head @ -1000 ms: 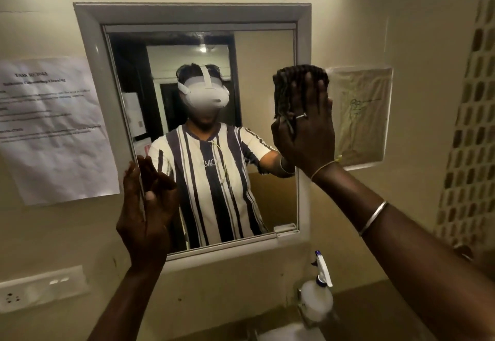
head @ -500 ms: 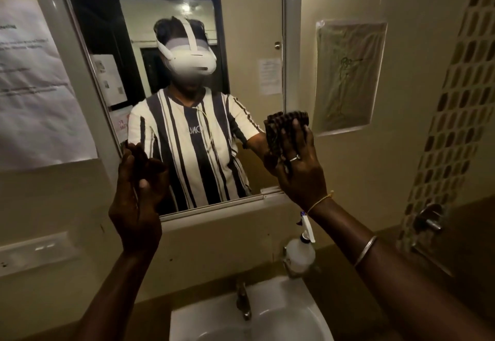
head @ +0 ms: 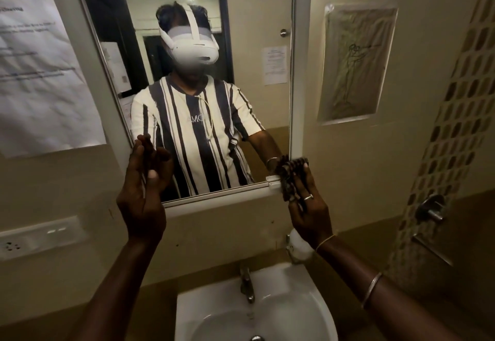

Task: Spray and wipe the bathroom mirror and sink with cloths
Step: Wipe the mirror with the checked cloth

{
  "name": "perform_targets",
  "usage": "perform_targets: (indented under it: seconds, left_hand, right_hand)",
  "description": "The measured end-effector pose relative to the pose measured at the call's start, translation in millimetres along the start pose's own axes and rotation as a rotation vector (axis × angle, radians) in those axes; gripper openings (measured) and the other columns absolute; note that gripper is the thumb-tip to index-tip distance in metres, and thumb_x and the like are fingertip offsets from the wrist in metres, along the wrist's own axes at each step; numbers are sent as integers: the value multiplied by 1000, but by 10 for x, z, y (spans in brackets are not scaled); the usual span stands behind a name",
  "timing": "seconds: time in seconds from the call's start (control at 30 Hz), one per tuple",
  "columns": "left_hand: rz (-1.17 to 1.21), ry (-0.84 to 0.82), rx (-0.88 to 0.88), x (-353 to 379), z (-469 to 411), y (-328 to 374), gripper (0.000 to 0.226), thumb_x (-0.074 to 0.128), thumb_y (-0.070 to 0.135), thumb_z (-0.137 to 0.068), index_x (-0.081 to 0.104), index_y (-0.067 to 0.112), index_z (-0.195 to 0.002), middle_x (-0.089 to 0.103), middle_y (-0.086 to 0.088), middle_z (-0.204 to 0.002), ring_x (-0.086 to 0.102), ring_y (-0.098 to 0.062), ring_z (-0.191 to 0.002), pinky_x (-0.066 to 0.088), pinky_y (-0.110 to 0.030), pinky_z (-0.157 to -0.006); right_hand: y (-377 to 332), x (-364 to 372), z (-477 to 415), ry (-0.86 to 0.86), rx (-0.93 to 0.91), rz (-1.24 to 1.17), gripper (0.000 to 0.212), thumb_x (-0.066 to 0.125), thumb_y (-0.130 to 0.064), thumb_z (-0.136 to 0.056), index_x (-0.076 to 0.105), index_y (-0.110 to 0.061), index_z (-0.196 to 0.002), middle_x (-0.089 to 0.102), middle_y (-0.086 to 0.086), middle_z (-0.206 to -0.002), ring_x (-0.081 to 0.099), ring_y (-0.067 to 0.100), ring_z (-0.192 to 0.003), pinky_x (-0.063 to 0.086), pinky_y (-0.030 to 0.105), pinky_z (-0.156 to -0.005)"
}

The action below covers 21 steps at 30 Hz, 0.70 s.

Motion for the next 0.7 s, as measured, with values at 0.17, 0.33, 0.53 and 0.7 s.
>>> perform_targets:
  seconds: [0.17,0.33,0.53,0.7]
  left_hand:
    - [19,-27,5,-11,21,-63,50,46,-4,-104,41,4,-153,48,-8,-156,44,-14,-146,39,-29,-118]
    - [74,-27,-10,3,42,-80,50,45,-7,-104,41,3,-153,48,-8,-156,44,-13,-146,39,-30,-118]
    - [97,-54,-29,-20,60,-83,49,43,-7,-104,41,1,-153,47,-11,-156,43,-14,-147,40,-33,-119]
    - [89,-102,-61,-119,149,-149,49,41,0,-104,40,2,-153,46,-8,-158,41,-19,-149,37,-44,-121]
  right_hand:
    - [4,285,332,81,307,-169,68,43,-32,-101,17,-27,-164,24,-2,-170,55,24,-133,52,48,-104]
    - [-385,676,427,246,652,-382,64,41,-55,-102,11,-54,-158,34,0,-165,47,36,-140,41,58,-114]
    - [-1166,1117,398,151,551,-417,68,39,-45,-106,-5,-54,-158,-2,-6,-173,34,26,-151,40,39,-119]
    - [-1352,1382,419,125,392,-166,74,37,-35,-109,-17,-43,-159,-29,-11,-166,-10,32,-159,25,50,-126]
Point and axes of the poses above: each hand's wrist, its own z-axis away from the middle knuckle, its own x-axis out of the palm, y = z × x, the point moved 7 cm from there along -z, towards the middle knuckle
